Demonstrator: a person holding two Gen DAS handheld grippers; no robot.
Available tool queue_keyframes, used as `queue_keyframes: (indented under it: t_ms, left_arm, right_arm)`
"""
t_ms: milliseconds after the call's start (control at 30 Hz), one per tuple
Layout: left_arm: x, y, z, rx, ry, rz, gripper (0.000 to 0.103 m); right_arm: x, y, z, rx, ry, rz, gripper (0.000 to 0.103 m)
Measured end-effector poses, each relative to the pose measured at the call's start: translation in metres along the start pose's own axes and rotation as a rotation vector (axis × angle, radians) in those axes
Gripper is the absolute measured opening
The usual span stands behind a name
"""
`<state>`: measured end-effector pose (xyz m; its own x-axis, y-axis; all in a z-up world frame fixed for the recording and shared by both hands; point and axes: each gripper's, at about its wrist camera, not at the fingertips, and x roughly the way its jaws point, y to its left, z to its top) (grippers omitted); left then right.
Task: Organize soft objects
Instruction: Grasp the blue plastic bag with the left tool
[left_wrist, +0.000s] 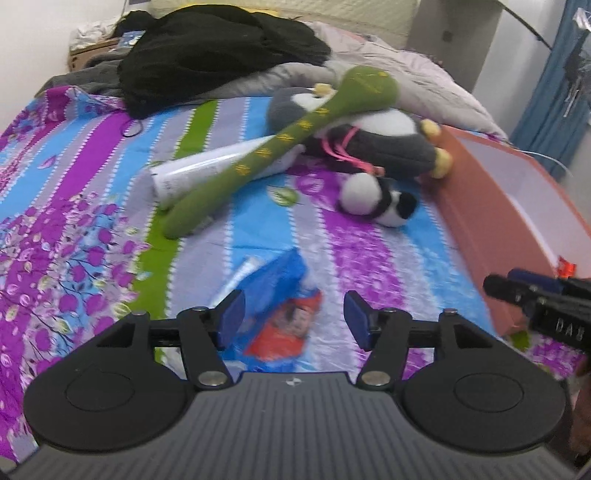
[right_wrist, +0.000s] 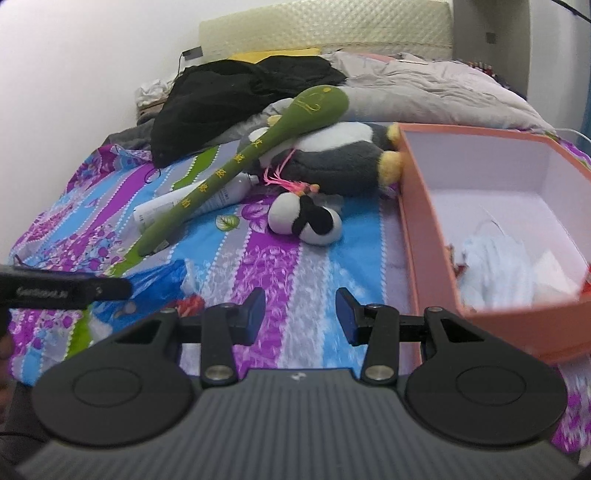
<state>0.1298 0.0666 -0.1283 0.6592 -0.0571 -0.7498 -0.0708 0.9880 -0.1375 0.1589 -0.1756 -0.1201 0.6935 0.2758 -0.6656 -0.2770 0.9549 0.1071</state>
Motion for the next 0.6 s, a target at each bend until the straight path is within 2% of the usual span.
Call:
queue_keyframes:
  t_ms: [100, 167, 200, 333, 467, 600]
  left_arm:
    - [0.012, 0.012, 0.003, -0.003, 0.004, 0.022, 0.065]
    - [0.02, 0.018, 0.004, -0.005, 0.015, 0.032, 0.065]
    - [0.025, 0.021, 0.004, -0.003, 0.024, 0.034, 0.065]
    - [0.045, 0.027, 0.0, 0.005, 0.061, 0.04, 0.065]
    - [0.058, 0.032, -0.003, -0.017, 0.054, 0.061, 0.065]
    - [0.071, 0.033, -0.005, -0.035, 0.071, 0.048, 0.065]
  right_arm:
    - [0.023, 0.002, 0.011, -0.014, 0.008, -0.008, 0.045]
    - [0.037, 0.001, 0.017, -0.018, 0.011, -0.019, 0.059]
    - [0.044, 0.0, 0.019, -0.014, 0.009, -0.023, 0.062]
    - [0.07, -0.002, 0.025, -0.019, 0.021, -0.021, 0.063]
    - [0.096, -0.005, 0.031, -0.022, 0.031, -0.031, 0.062]
    - [0.121, -0.007, 0.039, -0.034, 0.034, -0.05, 0.062]
